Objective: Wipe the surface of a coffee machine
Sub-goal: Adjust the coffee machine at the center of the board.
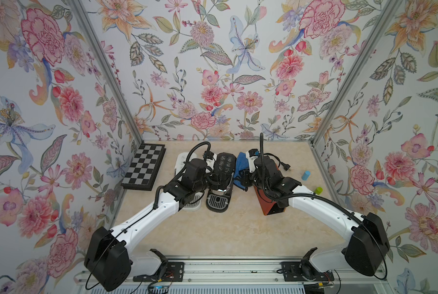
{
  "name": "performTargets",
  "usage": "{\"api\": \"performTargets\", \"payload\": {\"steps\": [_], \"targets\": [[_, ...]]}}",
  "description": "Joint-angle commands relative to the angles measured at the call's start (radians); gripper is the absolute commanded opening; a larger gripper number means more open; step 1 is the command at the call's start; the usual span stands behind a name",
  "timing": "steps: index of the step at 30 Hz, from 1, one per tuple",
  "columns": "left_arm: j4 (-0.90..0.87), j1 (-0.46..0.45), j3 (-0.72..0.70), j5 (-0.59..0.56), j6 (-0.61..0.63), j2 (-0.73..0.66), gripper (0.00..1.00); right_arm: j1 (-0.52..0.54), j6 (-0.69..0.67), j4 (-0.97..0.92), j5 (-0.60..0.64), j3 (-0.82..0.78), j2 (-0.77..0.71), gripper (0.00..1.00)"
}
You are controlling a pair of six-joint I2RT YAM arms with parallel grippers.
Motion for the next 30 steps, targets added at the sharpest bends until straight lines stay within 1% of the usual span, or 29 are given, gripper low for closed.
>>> {"api": "performTargets", "payload": {"steps": [1,4,9,13,22,26,30], "targets": [[-0.146,-0.018,-0.037,0.104,0.011,0.046,0.99,0.022,0.002,0.042,-0.016,0.087,0.026,0.00],[-0.118,-0.019,-0.064,0.133,-0.010,0.056,0.99,0.031,-0.005,0.040,-0.028,0.136,0.053,0.00],[-0.062,-0.019,-0.121,0.161,-0.057,0.029,0.99,0.030,-0.006,0.040,-0.068,0.206,0.101,0.00],[0.059,-0.033,-0.182,0.234,-0.143,0.013,0.99,0.015,-0.011,0.032,-0.086,0.234,0.132,0.00],[0.189,-0.095,-0.187,0.253,-0.245,0.016,0.99,-0.012,-0.012,0.009,-0.117,0.260,0.155,0.00],[0.213,-0.118,-0.196,0.244,-0.267,0.024,0.99,-0.015,-0.007,0.005,-0.149,0.272,0.169,0.00],[0.243,-0.128,-0.231,0.217,-0.296,0.012,0.99,-0.011,0.003,0.003,-0.151,0.254,0.166,0.00]]}}
